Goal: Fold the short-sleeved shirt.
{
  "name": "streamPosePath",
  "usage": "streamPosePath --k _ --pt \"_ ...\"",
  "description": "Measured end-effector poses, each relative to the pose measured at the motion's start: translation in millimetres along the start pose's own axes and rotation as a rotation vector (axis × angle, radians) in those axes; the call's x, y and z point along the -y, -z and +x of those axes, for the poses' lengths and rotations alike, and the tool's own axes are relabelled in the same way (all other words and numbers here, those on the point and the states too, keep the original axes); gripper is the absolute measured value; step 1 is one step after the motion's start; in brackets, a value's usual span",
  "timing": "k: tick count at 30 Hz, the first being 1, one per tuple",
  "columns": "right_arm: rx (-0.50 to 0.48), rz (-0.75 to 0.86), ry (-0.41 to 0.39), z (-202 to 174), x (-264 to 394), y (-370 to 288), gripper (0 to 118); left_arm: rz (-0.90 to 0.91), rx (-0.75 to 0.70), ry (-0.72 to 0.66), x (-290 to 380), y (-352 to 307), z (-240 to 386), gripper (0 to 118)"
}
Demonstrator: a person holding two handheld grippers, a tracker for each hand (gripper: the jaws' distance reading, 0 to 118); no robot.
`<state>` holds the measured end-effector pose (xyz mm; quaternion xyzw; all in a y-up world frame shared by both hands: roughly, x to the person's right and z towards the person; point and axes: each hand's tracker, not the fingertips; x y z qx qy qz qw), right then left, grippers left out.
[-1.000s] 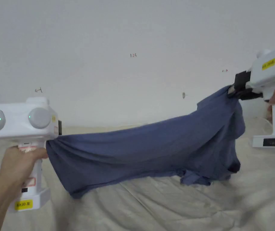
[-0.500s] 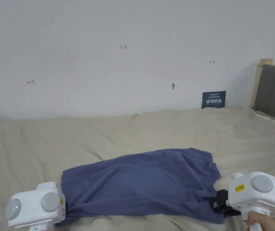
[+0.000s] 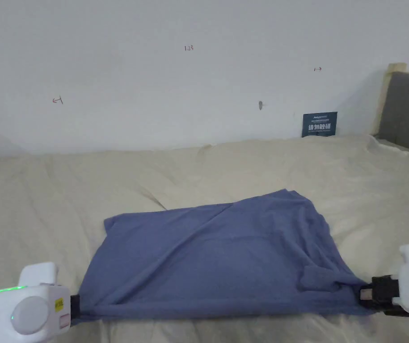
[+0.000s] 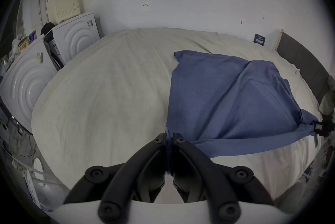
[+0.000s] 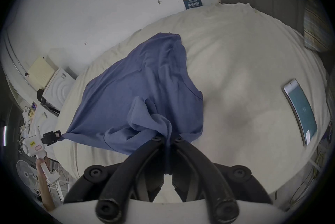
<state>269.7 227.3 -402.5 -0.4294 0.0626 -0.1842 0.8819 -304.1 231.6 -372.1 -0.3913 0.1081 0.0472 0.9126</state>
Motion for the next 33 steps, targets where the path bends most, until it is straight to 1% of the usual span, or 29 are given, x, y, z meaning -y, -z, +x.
streamPosePath --k 4,8,11,14,16,17,18,19,20,21,22,25,26,27,29,30,31,32,33 --pt "-0.001 -0.024 -0.013 10 56 -28 4 -0.031 -0.025 0.046 51 -21 -4 5" --pt "0.001 -0.043 0.020 26 102 -43 4 -0.058 -0.034 0.063 98 -38 -6 5" --pt "0.019 -0.058 0.027 34 123 -46 4 -0.100 -0.039 0.077 125 -36 -8 5" --pt "0.021 -0.060 0.031 39 135 -45 4 -0.103 -0.033 0.091 141 -35 -8 5" --pt "0.006 -0.040 0.010 36 136 -44 5 -0.088 -0.031 0.099 140 -34 -9 5" --pt "0.012 -0.030 0.001 34 137 -43 9 -0.076 -0.026 0.086 138 -35 -11 6" --pt "0.032 -0.027 -0.020 30 133 -43 27 -0.063 -0.024 0.060 135 -35 -13 16" --pt "0.063 -0.026 -0.035 28 131 -45 50 -0.070 -0.021 0.049 133 -36 -14 35" --pt "0.087 -0.027 -0.054 25 131 -47 73 -0.084 -0.020 0.050 131 -39 -14 65" --pt "0.102 -0.013 -0.071 20 132 -49 93 -0.094 -0.006 0.060 131 -41 -16 98" --pt "0.107 0.018 -0.099 15 133 -55 94 -0.092 0.016 0.072 131 -47 -17 108" --pt "0.107 0.095 -0.196 -4 134 -78 94 -0.024 0.106 0.060 131 -75 -25 109" --pt "0.143 0.098 -0.214 -16 136 -89 94 0.014 0.134 0.033 130 -85 -27 109" --pt "0.153 0.111 -0.222 -26 138 -97 94 0.016 0.150 0.023 130 -92 -29 109" --pt "0.099 0.180 -0.273 -47 150 -111 91 0.004 0.202 -0.013 132 -104 -30 109" --pt "0.071 0.195 -0.285 -54 155 -115 78 -0.018 0.204 -0.011 134 -108 -29 106" --pt "0.047 0.203 -0.286 -64 161 -119 60 -0.014 0.204 0.002 139 -114 -26 98" --pt "0.046 0.214 -0.273 -73 167 -122 35 0.000 0.188 0.030 145 -119 -21 83" --pt "0.008 0.232 -0.258 -76 172 -122 18 0.000 0.137 0.072 150 -123 -17 70"
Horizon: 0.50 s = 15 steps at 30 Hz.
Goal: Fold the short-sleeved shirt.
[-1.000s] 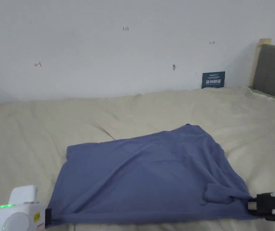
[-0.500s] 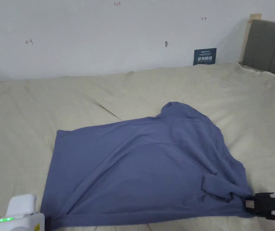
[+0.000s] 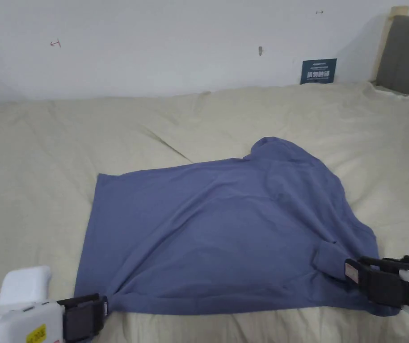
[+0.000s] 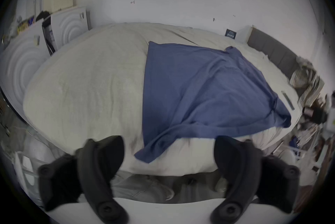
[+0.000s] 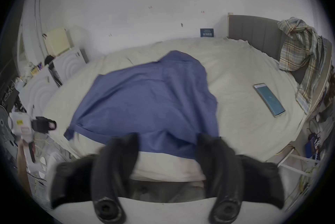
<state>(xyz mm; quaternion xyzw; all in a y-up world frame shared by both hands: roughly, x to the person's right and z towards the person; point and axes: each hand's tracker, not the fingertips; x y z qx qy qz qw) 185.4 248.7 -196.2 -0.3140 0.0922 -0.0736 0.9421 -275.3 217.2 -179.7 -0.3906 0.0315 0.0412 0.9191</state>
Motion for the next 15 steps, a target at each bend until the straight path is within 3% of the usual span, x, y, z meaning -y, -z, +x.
streamPosePath --k 1,2,3,4,5,7,14,15 --pt "-0.018 0.019 0.026 -4 7 1 10 0.005 -0.043 0.034 8 -1 8 62" --pt "-0.023 0.010 0.057 -10 14 5 10 0.015 -0.069 0.061 16 -2 12 62" --pt "-0.065 -0.020 0.052 -12 20 9 0 0.003 -0.078 0.053 24 -1 14 31" --pt "-0.091 -0.047 0.060 -16 28 13 0 -0.013 -0.062 0.041 32 2 13 14" --pt "-0.081 -0.051 0.069 -18 36 16 0 -0.026 -0.030 0.016 40 5 11 9" --pt "-0.100 -0.076 0.080 -22 47 25 0 -0.087 0.040 -0.028 49 13 5 6" --pt "-0.118 -0.160 0.036 -36 56 49 0 -0.037 -0.038 -0.023 35 30 -13 6" --pt "-0.124 -0.170 0.038 -36 56 51 0 -0.033 -0.035 -0.018 31 35 -15 21"
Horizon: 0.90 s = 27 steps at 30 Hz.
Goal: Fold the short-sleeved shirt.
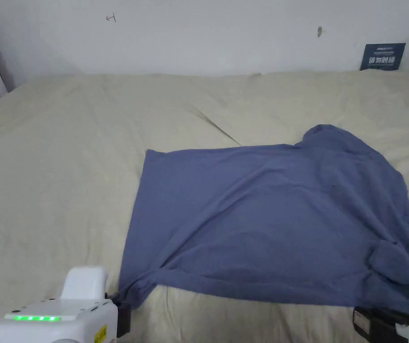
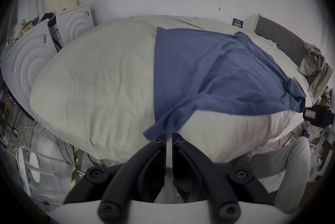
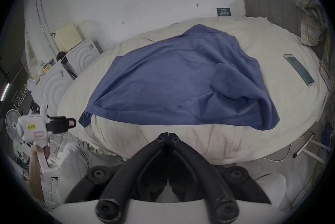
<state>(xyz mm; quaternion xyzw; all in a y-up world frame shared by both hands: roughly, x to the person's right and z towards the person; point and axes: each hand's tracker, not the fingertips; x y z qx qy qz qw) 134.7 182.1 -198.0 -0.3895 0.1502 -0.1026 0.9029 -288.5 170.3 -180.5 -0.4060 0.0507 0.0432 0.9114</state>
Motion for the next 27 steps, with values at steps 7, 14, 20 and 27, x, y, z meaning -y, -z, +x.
streamPosePath --k 7,14,20,27 --pt "-0.014 -0.011 0.039 -1 0 6 0 -0.066 0.001 0.005 -20 47 -18 115" --pt "-0.008 -0.032 0.053 1 3 6 0 -0.123 0.092 -0.076 -5 50 -28 17" --pt "0.020 -0.030 0.068 14 6 -2 0 -0.096 0.080 -0.070 -13 33 -27 13" --pt "0.071 0.033 0.046 38 9 -26 27 -0.056 0.033 -0.015 -26 20 -13 12"
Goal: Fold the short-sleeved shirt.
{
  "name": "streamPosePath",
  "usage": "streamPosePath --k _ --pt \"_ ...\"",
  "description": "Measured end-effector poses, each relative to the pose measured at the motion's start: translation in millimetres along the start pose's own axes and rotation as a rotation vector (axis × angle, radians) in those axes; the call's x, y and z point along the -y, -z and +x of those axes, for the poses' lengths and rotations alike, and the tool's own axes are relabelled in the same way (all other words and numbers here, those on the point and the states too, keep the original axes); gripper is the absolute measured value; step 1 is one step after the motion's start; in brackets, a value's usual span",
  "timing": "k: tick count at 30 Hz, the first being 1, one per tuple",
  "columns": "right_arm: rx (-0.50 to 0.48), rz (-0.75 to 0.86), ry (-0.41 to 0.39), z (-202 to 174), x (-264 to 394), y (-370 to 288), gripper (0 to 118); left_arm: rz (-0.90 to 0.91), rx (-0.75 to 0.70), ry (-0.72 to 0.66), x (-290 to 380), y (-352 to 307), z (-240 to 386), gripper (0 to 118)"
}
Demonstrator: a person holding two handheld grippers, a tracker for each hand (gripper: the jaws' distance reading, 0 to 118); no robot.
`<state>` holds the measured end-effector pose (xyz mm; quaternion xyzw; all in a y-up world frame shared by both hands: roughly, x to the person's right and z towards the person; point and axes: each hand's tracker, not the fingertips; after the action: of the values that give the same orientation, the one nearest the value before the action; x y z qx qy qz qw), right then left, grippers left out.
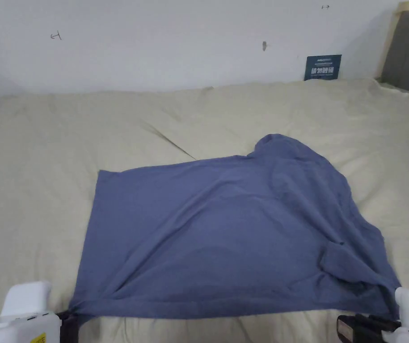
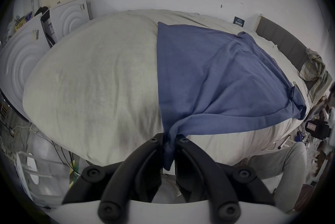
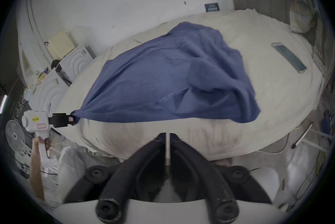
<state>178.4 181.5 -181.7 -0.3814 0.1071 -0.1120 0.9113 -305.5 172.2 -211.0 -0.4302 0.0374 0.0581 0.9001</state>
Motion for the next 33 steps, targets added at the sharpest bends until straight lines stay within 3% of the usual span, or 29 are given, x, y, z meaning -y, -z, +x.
streamPosePath --k 2,3,13,14,15,16,17,19,21,22,23,27,33 --pt "0.093 0.006 -0.054 3 -2 -4 91 -0.002 -0.019 0.010 -1 0 3 12" --pt "0.123 0.012 -0.074 6 -3 -6 101 0.001 -0.023 0.012 -1 0 3 12" --pt "0.342 0.070 -0.299 37 -43 9 100 -0.020 -0.034 0.000 0 5 1 12" --pt "0.367 0.037 -0.324 40 -45 18 97 -0.021 -0.034 -0.001 0 5 1 12" --pt "0.385 -0.018 -0.341 42 -47 30 69 -0.024 -0.037 0.002 0 6 1 12" --pt "0.365 -0.021 -0.334 42 -46 36 21 -0.027 -0.040 0.001 0 6 1 12" --pt "0.357 -0.013 -0.322 42 -45 38 1 -0.028 -0.040 -0.001 0 6 1 12" --pt "0.307 -0.024 -0.332 41 -39 46 1 -0.029 -0.035 -0.013 0 7 -1 12" --pt "0.346 -0.128 -0.375 36 -35 57 1 -0.032 -0.031 -0.019 0 7 -2 12" --pt "0.376 -0.095 -0.380 33 -32 56 1 -0.033 -0.033 -0.019 0 7 -3 12" --pt "0.336 -0.090 -0.381 33 -33 53 1 -0.032 -0.035 -0.016 0 6 -2 12" --pt "0.343 -0.051 -0.328 37 -46 40 1 -0.029 -0.041 -0.007 -5 4 -1 12" --pt "0.257 0.040 -0.190 54 -96 21 1 0.055 -0.057 0.004 -28 -11 6 12"
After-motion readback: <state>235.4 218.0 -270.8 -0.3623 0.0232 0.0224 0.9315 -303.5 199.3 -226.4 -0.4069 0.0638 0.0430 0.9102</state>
